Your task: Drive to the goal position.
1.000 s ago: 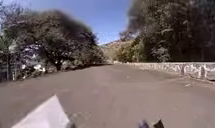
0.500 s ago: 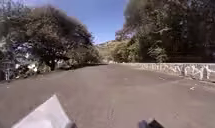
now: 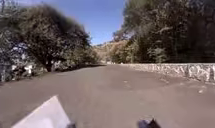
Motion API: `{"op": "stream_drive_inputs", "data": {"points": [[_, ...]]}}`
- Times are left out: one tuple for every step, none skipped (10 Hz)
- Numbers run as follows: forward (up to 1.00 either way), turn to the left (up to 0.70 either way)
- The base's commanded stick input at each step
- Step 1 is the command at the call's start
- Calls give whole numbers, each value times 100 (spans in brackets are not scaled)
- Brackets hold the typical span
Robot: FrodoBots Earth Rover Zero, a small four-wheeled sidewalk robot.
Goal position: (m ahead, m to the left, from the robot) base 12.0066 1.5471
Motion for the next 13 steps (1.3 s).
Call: {"op": "stream_drive_inputs", "data": {"points": [[70, -35], [70, -35], [70, -35], [70, -35], [70, -35], [70, -35], [70, -31], [70, -16], [70, -9], [70, -3], [70, 0], [70, -5], [70, -17]]}}
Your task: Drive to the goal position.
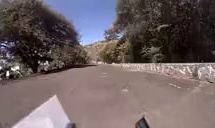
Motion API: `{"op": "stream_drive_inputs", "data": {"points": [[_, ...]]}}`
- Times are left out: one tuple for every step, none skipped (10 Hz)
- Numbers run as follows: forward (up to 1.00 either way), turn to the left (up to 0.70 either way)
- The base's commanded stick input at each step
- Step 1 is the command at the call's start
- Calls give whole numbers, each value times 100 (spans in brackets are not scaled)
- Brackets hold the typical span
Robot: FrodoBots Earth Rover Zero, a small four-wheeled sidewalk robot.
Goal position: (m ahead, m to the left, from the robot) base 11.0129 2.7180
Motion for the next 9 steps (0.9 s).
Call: {"op": "stream_drive_inputs", "data": {"points": [[70, -29], [70, -35], [70, -35], [70, -31], [70, -10], [70, 0], [70, 0], [70, -2], [70, -12]]}}
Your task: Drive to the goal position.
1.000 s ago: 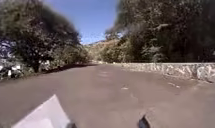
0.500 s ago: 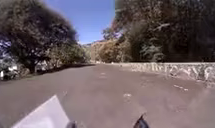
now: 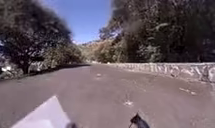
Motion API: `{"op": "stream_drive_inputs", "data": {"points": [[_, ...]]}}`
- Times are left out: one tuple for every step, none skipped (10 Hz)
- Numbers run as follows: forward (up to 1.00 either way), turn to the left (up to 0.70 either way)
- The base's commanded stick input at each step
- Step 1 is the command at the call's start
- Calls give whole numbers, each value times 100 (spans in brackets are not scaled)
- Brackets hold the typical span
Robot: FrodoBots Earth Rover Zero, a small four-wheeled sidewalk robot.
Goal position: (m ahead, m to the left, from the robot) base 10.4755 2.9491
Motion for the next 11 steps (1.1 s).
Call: {"op": "stream_drive_inputs", "data": {"points": [[70, -21], [70, -30], [70, -19], [70, 0], [70, 0], [70, 0], [70, 0], [70, 0], [70, 0], [70, -5], [70, -16]]}}
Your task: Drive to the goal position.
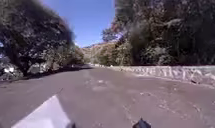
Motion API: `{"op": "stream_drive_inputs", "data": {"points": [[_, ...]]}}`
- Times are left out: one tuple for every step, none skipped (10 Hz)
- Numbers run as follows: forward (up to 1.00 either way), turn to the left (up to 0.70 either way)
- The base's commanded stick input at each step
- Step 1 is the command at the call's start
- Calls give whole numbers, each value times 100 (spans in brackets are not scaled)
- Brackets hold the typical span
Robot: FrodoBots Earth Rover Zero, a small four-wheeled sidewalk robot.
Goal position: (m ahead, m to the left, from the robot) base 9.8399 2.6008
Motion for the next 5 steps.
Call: {"op": "stream_drive_inputs", "data": {"points": [[70, -28], [70, -35], [70, -31], [70, -26], [70, -21]]}}
